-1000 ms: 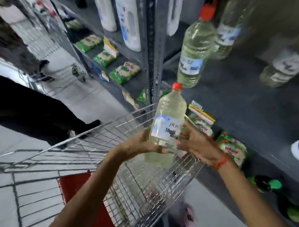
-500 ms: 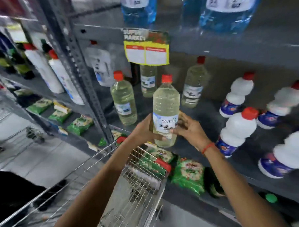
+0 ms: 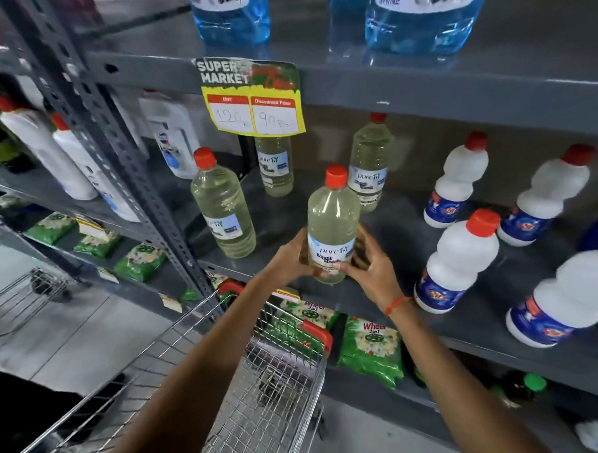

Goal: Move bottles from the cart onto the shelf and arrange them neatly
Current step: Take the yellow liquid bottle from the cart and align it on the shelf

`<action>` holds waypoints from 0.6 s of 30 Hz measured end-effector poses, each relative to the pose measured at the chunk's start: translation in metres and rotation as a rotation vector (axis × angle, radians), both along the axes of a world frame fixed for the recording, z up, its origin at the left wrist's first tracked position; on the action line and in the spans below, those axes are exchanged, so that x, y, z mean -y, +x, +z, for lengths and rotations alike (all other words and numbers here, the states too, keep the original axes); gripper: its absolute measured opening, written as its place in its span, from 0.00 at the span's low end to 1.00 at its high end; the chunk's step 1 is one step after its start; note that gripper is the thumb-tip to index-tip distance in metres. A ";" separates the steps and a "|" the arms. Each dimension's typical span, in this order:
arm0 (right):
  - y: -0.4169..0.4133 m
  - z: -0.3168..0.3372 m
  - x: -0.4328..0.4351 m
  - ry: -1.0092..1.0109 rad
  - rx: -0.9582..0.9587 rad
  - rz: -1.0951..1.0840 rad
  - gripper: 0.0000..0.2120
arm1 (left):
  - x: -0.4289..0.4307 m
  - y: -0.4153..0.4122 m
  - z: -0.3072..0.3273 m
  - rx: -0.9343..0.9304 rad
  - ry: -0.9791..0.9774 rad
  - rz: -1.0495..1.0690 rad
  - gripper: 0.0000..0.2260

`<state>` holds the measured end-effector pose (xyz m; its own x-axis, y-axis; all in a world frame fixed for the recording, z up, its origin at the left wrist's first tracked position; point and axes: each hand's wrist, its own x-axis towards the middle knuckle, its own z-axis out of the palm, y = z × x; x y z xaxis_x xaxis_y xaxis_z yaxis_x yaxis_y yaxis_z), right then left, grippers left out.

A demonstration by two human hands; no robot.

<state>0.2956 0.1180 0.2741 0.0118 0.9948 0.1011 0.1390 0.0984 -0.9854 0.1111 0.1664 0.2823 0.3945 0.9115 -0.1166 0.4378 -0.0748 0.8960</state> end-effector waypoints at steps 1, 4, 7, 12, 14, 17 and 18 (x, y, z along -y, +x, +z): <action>-0.001 -0.001 0.000 0.003 -0.001 -0.006 0.38 | -0.002 -0.001 0.000 -0.015 -0.003 -0.009 0.47; -0.002 -0.002 0.000 0.005 -0.007 -0.009 0.38 | -0.006 -0.003 -0.001 -0.046 -0.008 -0.034 0.46; -0.003 -0.003 0.000 0.021 0.011 -0.016 0.38 | -0.010 -0.001 -0.002 -0.067 -0.016 -0.050 0.46; -0.004 -0.006 -0.001 0.043 0.012 -0.028 0.38 | -0.012 -0.001 -0.003 -0.029 -0.039 -0.077 0.47; -0.004 -0.007 -0.001 0.047 0.020 -0.032 0.38 | -0.014 -0.001 -0.004 -0.021 -0.047 -0.099 0.47; -0.003 -0.009 0.001 0.056 0.027 -0.040 0.38 | -0.017 0.001 -0.003 -0.017 -0.062 -0.126 0.47; -0.002 -0.009 0.001 0.057 0.031 -0.042 0.38 | -0.017 0.002 -0.003 -0.010 -0.067 -0.132 0.46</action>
